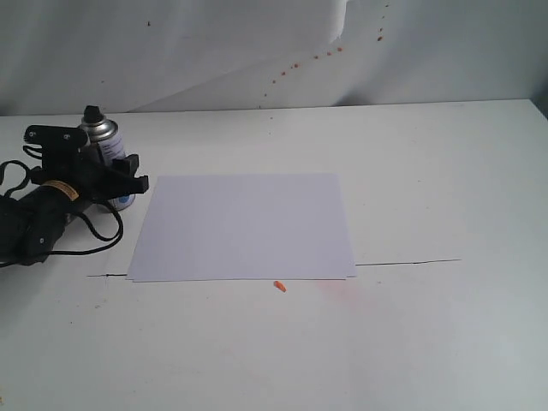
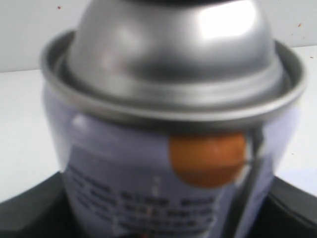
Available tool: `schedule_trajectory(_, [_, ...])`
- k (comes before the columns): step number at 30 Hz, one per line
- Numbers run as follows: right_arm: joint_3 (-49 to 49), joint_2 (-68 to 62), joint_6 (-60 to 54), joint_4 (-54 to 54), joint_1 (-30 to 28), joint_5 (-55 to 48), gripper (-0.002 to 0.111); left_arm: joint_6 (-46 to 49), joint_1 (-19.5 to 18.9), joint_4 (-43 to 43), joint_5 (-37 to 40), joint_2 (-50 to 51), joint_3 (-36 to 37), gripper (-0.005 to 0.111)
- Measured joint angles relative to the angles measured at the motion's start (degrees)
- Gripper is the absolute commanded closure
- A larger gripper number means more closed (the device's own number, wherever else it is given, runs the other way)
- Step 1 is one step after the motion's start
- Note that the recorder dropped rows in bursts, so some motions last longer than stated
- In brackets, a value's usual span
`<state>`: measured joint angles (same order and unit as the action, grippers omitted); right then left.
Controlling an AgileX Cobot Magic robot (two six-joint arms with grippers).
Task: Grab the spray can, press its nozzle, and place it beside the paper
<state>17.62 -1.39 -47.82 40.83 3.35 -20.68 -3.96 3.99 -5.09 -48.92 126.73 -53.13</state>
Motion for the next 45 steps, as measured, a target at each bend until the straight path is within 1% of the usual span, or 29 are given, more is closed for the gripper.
schedule_trajectory(2, [0.0, 0.0, 0.0, 0.0, 0.0, 0.0, 0.108, 0.0, 0.0, 0.0, -0.1, 0.0, 0.0, 0.097])
schedule_trajectory(4, [0.0, 0.0, 0.0, 0.0, 0.0, 0.0, 0.108, 0.0, 0.0, 0.0, -0.1, 0.1, 0.0, 0.089])
schedule_trajectory(5, [0.0, 0.0, 0.0, 0.0, 0.0, 0.0, 0.108, 0.0, 0.0, 0.0, -0.1, 0.1, 0.0, 0.082])
schedule_trajectory(7, [0.0, 0.0, 0.0, 0.0, 0.0, 0.0, 0.108, 0.0, 0.0, 0.0, -0.4, 0.1, 0.0, 0.064])
schedule_trajectory(10, [0.0, 0.0, 0.0, 0.0, 0.0, 0.0, 0.108, 0.0, 0.0, 0.0, -0.4, 0.1, 0.0, 0.028])
schedule_trajectory(12, [0.0, 0.0, 0.0, 0.0, 0.0, 0.0, 0.108, 0.0, 0.0, 0.0, -1.0, 0.1, 0.0, 0.008])
schedule_trajectory(13, [0.0, 0.0, 0.0, 0.0, 0.0, 0.0, 0.108, -0.1, 0.0, 0.2, -1.4, 0.1, -0.1, 0.002])
schedule_trajectory(20, [0.0, 0.0, 0.0, 0.0, 0.0, 0.0, 0.108, -3.4, 0.0, 2.5, -2.2, 0.0, -0.2, 0.002])
schedule_trajectory(30, [0.0, 0.0, 0.0, 0.0, 0.0, 0.0, 0.108, -3.4, 0.0, 2.6, -2.3, -0.7, -0.2, 0.002])
schedule_trajectory(36, [0.0, 0.0, 0.0, 0.0, 0.0, 0.0, 0.108, -3.4, 0.0, 2.6, -1.7, -4.1, -0.2, 0.002])
schedule_trajectory(42, [0.0, 0.0, 0.0, 0.0, 0.0, 0.0, 0.108, -0.5, 0.0, 2.6, -0.6, -9.4, 4.1, 0.002])
schedule_trajectory(45, [0.0, 0.0, 0.0, 0.0, 0.0, 0.0, 0.108, -0.1, 0.0, 2.6, -0.4, -14.5, 5.8, 0.002])
